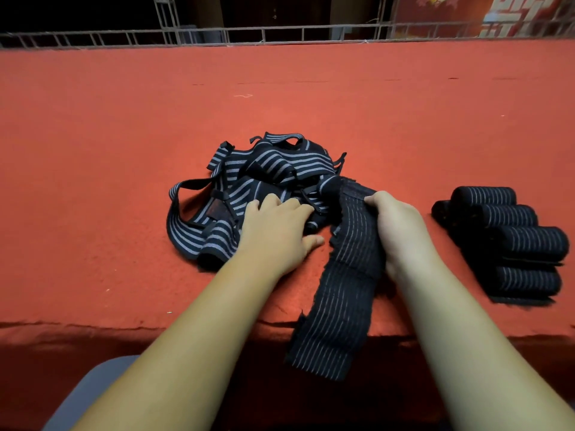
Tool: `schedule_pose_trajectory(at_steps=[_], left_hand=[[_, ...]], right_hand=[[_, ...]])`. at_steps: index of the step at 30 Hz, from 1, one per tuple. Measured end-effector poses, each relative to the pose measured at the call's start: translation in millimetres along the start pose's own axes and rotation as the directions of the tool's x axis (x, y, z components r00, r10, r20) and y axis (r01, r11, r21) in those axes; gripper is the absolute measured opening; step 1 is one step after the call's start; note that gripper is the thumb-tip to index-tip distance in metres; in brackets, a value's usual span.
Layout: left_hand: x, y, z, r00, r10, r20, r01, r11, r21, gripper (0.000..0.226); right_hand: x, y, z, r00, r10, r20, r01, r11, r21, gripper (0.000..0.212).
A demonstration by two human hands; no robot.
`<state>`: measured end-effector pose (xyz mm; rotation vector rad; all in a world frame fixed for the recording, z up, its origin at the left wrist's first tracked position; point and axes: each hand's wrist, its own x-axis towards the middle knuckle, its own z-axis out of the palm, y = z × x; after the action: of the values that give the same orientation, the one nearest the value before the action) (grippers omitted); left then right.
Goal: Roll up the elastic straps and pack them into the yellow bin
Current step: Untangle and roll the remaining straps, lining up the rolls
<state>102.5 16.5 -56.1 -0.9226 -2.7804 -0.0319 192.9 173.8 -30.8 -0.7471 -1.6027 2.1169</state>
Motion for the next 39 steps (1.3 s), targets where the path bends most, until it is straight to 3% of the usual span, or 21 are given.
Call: schedule_pose_trajectory(at_steps=[3, 5, 8, 10, 13, 19, 21, 24, 27, 30, 36, 39], left_hand=[[7, 3, 6, 0.989, -0.086, -0.123, 0.082, 0.996, -0.035, 0.031], [11, 0, 4, 0.976, -0.154, -0.153, 0.139, 0.985, -0.106, 0.023], [16, -6, -6, 0.938, -0.305, -0.166, 0.244, 0.919, -0.311, 0.027], [18, -9, -12, 0.925, -0.354, -0.138, 0.267, 0.865, -0.424, 0.041], [19, -10, -19, 0.96, -0.278, -0.044, 0.234, 0.873, -0.428, 0.052], [16, 1, -27, 0.992, -0.091, 0.092, 0.117, 0.935, -0.335, 0.035], [16, 4, -31, 0.994, -0.081, 0.072, 0.102, 0.917, -0.385, 0.033], [22, 4, -37, 0.991, -0.112, -0.07, 0.064, 0.872, -0.485, 0.029], [32, 0, -38, 0.976, -0.119, -0.183, 0.004, 0.849, -0.528, 0.026], [44, -1, -37, 0.977, -0.054, -0.206, -0.059, 0.863, -0.503, 0.029], [79, -6, -43, 0.991, 0.065, -0.12, -0.105, 0.924, -0.369, 0.042], [105, -5, -38, 0.998, 0.063, -0.016, -0.065, 0.956, -0.287, 0.059]], right_hand=[[0, 1, -1, 1.0, 0.005, -0.02, -0.005, 1.0, 0.016, 0.065], [-4, -3, -2, 0.999, 0.008, -0.037, -0.007, 1.0, 0.019, 0.059], [-2, -6, -10, 0.997, -0.008, -0.073, 0.008, 1.0, -0.002, 0.034], [4, -5, -17, 0.995, -0.026, -0.093, 0.026, 1.0, 0.006, 0.028], [13, -3, -25, 0.991, -0.054, -0.118, 0.06, 0.997, 0.05, 0.026], [22, -4, -29, 0.989, -0.075, -0.126, 0.097, 0.98, 0.176, 0.022], [25, -2, -28, 0.993, -0.074, -0.091, 0.091, 0.974, 0.205, 0.025], [28, -2, -24, 0.996, -0.072, -0.058, 0.084, 0.968, 0.236, 0.034], [29, -4, -21, 0.993, -0.1, -0.068, 0.111, 0.974, 0.195, 0.023], [33, -3, -23, 0.991, -0.128, -0.049, 0.134, 0.979, 0.152, 0.01], [35, -8, -19, 0.982, -0.189, 0.001, 0.189, 0.982, 0.011, 0.026], [40, -10, -18, 0.97, -0.239, 0.046, 0.241, 0.969, -0.061, 0.02]])
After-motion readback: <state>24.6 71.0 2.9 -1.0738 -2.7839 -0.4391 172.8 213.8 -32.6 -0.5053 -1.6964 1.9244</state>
